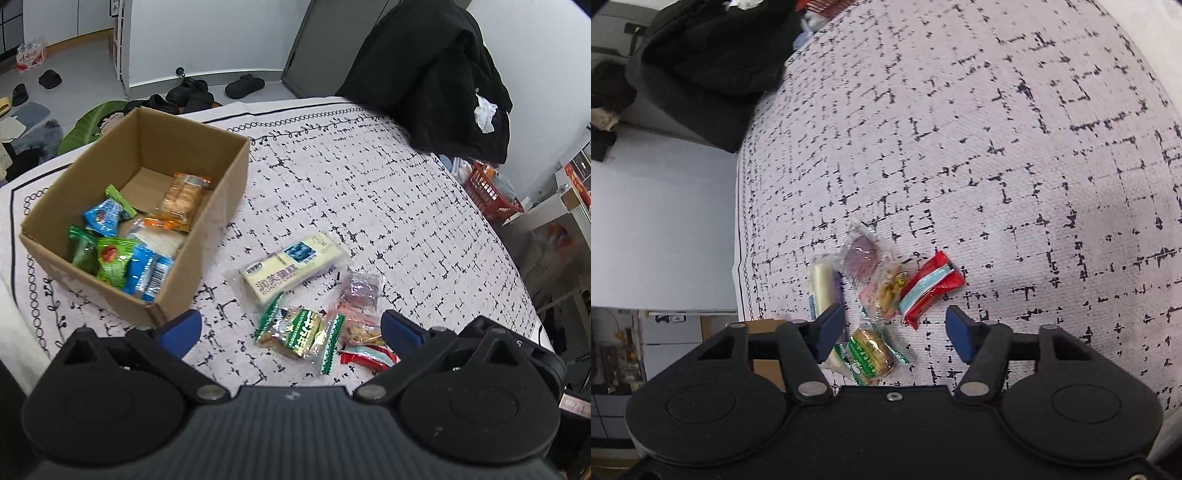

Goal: Organize snacks
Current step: 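Move both tools back from the box to the remaining snacks, then grasp the green-striped candy with the left gripper while the right gripper grasps the red-white wrapper, then carry both packets into the cardboard box and open both grippers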

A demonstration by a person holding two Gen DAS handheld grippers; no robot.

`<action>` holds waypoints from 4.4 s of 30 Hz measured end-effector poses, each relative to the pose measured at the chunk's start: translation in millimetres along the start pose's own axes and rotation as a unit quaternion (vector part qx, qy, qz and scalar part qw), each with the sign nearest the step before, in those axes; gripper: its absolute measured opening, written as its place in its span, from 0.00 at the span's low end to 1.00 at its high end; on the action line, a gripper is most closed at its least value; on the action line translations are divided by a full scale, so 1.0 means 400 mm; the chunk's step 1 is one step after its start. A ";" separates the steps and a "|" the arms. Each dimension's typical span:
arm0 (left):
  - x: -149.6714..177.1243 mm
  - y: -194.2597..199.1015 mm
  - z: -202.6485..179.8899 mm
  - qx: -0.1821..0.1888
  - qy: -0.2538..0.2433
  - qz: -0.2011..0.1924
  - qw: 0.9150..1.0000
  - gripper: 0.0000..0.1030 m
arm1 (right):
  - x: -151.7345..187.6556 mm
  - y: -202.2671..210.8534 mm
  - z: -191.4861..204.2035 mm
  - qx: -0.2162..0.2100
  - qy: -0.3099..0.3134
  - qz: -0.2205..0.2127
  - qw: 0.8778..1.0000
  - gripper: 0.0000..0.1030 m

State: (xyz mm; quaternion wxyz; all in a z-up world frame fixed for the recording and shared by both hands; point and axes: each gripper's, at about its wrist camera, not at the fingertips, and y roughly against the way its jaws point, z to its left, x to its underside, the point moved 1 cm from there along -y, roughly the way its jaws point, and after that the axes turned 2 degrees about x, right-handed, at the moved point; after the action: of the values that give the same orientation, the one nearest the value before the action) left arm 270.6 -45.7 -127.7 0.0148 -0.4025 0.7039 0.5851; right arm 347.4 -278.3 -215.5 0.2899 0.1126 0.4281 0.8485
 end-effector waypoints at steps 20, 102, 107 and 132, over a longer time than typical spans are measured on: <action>0.020 -0.168 0.006 -0.002 0.006 0.048 0.999 0.80 | -0.036 -0.110 -0.030 0.040 -0.037 0.025 0.998 0.40; -0.106 0.125 0.127 -0.009 0.023 -0.086 0.996 0.05 | 0.115 0.020 0.217 -0.116 0.140 0.000 0.983 0.16; -0.121 0.146 0.166 -0.012 0.031 -0.095 0.995 0.05 | 0.146 0.025 0.254 -0.145 0.165 0.001 0.975 0.16; -0.210 0.131 0.388 -0.015 0.092 -0.103 0.990 0.05 | 0.277 -0.086 0.372 -0.190 0.273 0.005 0.943 0.16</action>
State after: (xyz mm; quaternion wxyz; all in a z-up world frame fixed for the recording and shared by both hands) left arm 226.9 129.6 -92.7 0.0036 -0.5251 0.6483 0.5513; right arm 337.0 -98.7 -158.4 0.1739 -0.1782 0.3215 0.9136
